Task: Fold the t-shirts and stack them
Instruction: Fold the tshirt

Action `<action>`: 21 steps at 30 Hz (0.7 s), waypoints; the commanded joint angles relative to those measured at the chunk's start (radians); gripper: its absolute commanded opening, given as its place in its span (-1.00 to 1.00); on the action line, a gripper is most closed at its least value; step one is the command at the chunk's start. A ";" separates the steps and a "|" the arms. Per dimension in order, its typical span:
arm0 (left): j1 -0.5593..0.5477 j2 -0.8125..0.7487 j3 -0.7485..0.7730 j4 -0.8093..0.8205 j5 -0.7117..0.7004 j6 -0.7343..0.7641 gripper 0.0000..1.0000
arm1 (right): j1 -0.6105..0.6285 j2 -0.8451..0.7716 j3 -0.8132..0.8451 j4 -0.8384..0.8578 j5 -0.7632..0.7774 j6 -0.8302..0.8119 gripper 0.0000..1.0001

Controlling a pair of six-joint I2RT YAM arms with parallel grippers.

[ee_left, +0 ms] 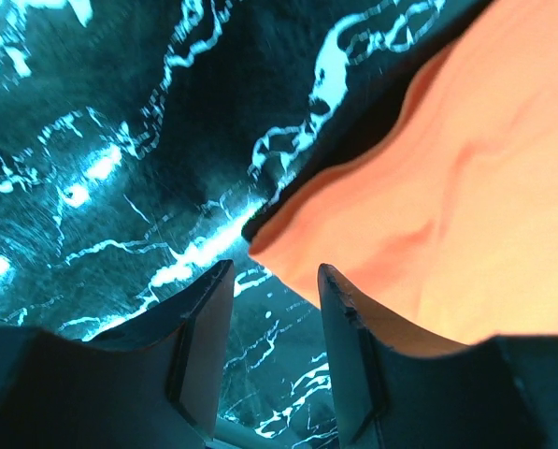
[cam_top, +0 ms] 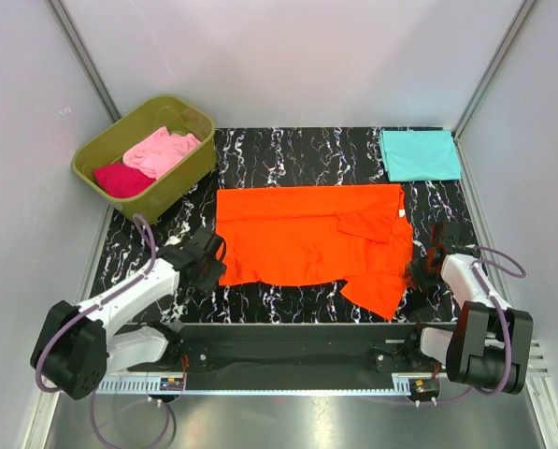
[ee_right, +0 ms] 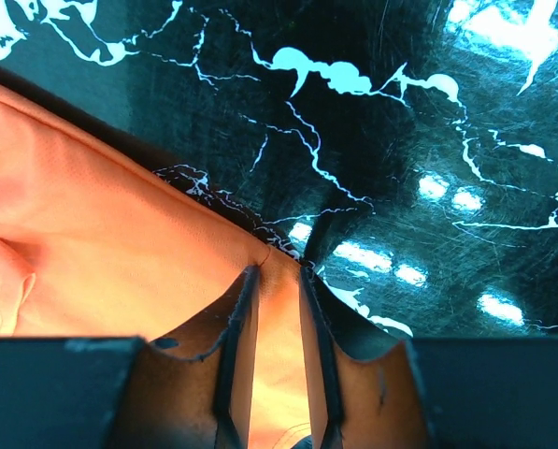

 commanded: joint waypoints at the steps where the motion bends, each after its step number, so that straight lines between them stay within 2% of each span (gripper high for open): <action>1: -0.033 0.015 0.031 -0.016 -0.050 -0.050 -0.07 | 0.003 0.005 -0.008 0.022 0.015 -0.004 -0.39; 9: -0.049 0.107 0.030 -0.005 -0.052 -0.076 -0.07 | 0.003 -0.015 -0.014 0.025 -0.001 -0.007 -0.39; 13: -0.054 0.125 0.028 0.027 -0.050 -0.073 -0.12 | 0.003 -0.031 -0.017 0.025 -0.002 -0.012 -0.52; 15: -0.058 0.128 0.030 0.033 -0.049 -0.070 -0.21 | 0.003 -0.037 -0.018 0.025 -0.005 -0.015 -0.60; 17: -0.060 0.132 0.028 0.042 -0.050 -0.069 -0.34 | 0.003 -0.043 -0.018 0.024 -0.005 -0.018 -0.72; 19: -0.061 0.129 0.022 0.050 -0.047 -0.065 -0.78 | 0.003 -0.046 -0.018 0.025 -0.005 -0.023 -0.87; 21: -0.063 0.119 0.016 0.048 -0.046 -0.056 -1.00 | 0.003 -0.057 -0.020 0.022 -0.005 -0.027 -1.00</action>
